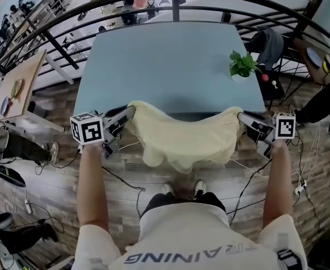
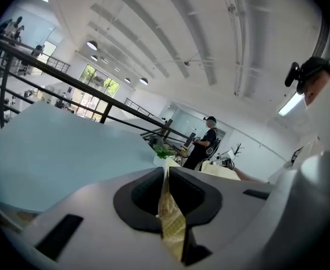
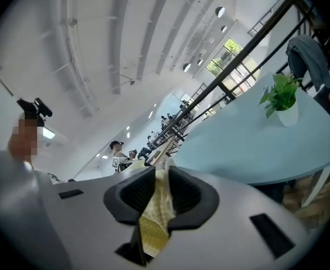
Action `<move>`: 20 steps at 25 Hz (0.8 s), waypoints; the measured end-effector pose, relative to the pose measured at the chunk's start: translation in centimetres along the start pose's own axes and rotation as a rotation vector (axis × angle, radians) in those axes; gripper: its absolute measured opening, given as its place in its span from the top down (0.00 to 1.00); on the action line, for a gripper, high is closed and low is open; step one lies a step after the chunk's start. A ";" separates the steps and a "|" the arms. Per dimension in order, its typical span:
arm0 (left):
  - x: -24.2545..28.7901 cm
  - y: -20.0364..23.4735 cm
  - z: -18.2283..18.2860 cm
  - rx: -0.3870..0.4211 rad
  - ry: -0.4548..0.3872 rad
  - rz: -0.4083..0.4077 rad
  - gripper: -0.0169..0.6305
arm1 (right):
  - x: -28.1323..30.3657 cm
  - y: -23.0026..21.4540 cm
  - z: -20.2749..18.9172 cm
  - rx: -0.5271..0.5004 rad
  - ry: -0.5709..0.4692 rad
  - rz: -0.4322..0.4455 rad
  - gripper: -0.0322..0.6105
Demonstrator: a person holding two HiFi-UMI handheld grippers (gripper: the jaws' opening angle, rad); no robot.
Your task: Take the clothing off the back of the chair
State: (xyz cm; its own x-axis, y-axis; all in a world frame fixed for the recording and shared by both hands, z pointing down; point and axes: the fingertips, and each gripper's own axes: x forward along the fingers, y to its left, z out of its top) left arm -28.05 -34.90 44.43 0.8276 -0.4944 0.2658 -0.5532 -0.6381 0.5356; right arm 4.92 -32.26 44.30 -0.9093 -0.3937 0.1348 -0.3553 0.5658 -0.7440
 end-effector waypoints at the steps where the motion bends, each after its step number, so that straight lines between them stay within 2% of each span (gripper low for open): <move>1: -0.1 -0.1 0.0 0.023 0.008 0.021 0.88 | -0.1 0.1 -0.1 -0.025 -0.006 -0.012 0.84; 2: -0.2 -0.2 0.0 0.049 0.012 0.047 0.89 | -0.3 0.1 -0.1 -0.051 -0.014 -0.036 0.89; 5: -1.2 -0.5 0.7 0.125 -0.020 0.149 0.90 | -0.8 0.1 0.4 -0.108 -0.065 -0.116 0.90; 8: -2.8 -0.8 1.6 0.190 -0.103 0.281 0.90 | -2.4 -0.2 1.2 -0.237 -0.127 -0.307 0.90; 10: -4.0 -1.5 1.8 0.218 -0.159 0.332 0.90 | -3.1 0.7 1.3 -0.332 -0.157 -0.407 0.90; 15: -6.6 -3.9 2.1 0.281 -0.258 0.361 0.91 | -3.7 4.4 1.2 -0.445 -0.272 -0.551 0.90; 20: -7.7 -6.3 1.5 0.299 -0.346 0.366 0.91 | -5.3 6.8 0.8 -0.462 -0.400 -0.587 0.90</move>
State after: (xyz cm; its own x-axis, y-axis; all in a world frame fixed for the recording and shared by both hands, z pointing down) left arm -31.13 -27.95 37.81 0.5265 -0.8457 0.0869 -0.8415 -0.5038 0.1952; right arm 7.52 -26.86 37.97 -0.4354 -0.8935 0.1097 -0.8778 0.3944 -0.2719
